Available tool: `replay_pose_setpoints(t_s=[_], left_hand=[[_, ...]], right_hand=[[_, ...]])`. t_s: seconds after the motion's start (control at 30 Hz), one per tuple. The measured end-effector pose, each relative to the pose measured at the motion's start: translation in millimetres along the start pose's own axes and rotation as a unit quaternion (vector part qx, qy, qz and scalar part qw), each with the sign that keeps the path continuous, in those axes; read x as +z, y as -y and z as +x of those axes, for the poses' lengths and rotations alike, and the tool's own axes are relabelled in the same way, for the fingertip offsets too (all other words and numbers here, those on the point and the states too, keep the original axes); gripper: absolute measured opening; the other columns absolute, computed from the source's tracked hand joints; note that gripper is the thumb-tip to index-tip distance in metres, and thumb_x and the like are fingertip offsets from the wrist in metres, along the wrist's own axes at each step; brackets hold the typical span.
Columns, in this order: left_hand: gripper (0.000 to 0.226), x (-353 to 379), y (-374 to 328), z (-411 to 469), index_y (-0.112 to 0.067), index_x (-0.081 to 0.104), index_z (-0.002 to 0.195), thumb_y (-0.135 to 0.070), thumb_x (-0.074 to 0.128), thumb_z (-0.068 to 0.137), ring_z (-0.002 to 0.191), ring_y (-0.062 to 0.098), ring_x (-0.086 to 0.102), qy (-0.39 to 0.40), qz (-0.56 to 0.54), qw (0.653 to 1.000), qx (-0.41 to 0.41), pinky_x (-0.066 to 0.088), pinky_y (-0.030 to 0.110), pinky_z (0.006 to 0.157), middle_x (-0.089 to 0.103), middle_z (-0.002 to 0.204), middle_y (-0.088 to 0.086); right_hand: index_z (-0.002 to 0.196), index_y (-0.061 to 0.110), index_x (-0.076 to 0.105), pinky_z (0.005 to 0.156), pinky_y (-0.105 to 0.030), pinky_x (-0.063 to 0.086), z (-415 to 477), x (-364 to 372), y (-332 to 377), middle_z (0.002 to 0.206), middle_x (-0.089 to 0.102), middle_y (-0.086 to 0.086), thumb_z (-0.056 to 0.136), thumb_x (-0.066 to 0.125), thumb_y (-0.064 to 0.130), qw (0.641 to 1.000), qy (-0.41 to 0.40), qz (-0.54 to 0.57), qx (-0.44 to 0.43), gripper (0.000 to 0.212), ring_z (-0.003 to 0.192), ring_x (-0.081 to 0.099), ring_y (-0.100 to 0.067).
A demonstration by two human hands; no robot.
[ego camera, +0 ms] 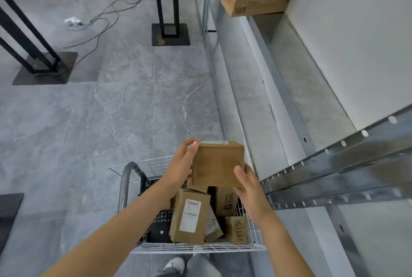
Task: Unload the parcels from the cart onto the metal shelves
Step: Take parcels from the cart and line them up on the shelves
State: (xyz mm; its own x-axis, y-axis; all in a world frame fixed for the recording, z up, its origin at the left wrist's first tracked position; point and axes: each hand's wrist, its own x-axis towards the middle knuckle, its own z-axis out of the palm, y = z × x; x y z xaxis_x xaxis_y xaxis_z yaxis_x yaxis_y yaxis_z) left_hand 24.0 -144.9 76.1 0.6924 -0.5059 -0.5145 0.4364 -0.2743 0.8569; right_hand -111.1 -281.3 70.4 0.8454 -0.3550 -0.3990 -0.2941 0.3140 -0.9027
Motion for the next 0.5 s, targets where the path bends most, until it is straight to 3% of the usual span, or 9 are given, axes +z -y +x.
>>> replay_pose_setpoints(t_s=[0.07,0.17,0.23,0.37,0.43,0.5], left_hand=[[0.026,0,-4,-13,-0.043,0.051,0.112,-0.054,0.035,0.095,0.107,0.019,0.059,0.013,0.005,0.999,0.034,0.053,0.039,0.087,0.058,0.114,-0.010],[0.023,2,-11,-32,-0.040,0.052,0.111,-0.046,0.035,0.098,0.099,0.008,0.062,0.035,0.011,0.997,0.071,0.051,0.026,0.078,0.062,0.109,-0.015],[0.021,1,-13,-43,-0.040,0.052,0.111,-0.042,0.035,0.098,0.095,-0.002,0.061,0.056,0.032,0.994,0.093,0.051,0.025,0.080,0.062,0.104,-0.025],[0.020,-1,-17,-60,-0.033,0.049,0.116,-0.030,0.037,0.101,0.088,-0.013,0.058,0.102,0.058,0.985,0.126,0.052,0.015,0.076,0.059,0.097,-0.041],[0.020,-1,-20,-68,-0.038,0.049,0.117,-0.033,0.041,0.099,0.102,-0.005,0.057,0.130,0.068,0.979,0.141,0.050,0.020,0.083,0.056,0.110,-0.039],[0.032,0,-22,-73,-0.045,0.048,0.120,-0.037,0.042,0.090,0.116,0.004,0.051,0.162,0.083,0.971,0.157,0.047,0.031,0.093,0.050,0.123,-0.031]], right_hand=[[0.132,0.025,0.053,0.095,-0.033,0.049,-8,4,10,0.123,0.066,0.002,0.057,0.069,0.078,0.999,-0.023,0.034,0.023,0.093,0.116,0.060,-0.013],[0.122,0.024,0.063,0.075,-0.028,0.055,-21,9,24,0.111,0.071,-0.002,0.081,0.049,0.067,0.995,-0.061,0.075,0.009,0.062,0.103,0.067,-0.014],[0.121,0.023,0.063,0.076,-0.033,0.056,-33,13,30,0.110,0.071,-0.004,0.086,0.041,0.058,0.991,-0.090,0.103,0.008,0.055,0.103,0.067,-0.018],[0.125,0.019,0.053,0.085,-0.045,0.054,-56,23,29,0.111,0.068,-0.008,0.079,0.062,0.046,0.979,-0.165,0.122,0.010,0.054,0.102,0.065,-0.023],[0.126,0.020,0.050,0.086,-0.046,0.054,-68,26,25,0.112,0.068,-0.007,0.073,0.071,0.036,0.974,-0.192,0.116,-0.010,0.060,0.100,0.066,-0.021],[0.123,0.025,0.051,0.093,-0.051,0.051,-83,29,23,0.114,0.067,-0.004,0.070,0.067,0.035,0.970,-0.218,0.107,-0.036,0.056,0.105,0.064,-0.021]])
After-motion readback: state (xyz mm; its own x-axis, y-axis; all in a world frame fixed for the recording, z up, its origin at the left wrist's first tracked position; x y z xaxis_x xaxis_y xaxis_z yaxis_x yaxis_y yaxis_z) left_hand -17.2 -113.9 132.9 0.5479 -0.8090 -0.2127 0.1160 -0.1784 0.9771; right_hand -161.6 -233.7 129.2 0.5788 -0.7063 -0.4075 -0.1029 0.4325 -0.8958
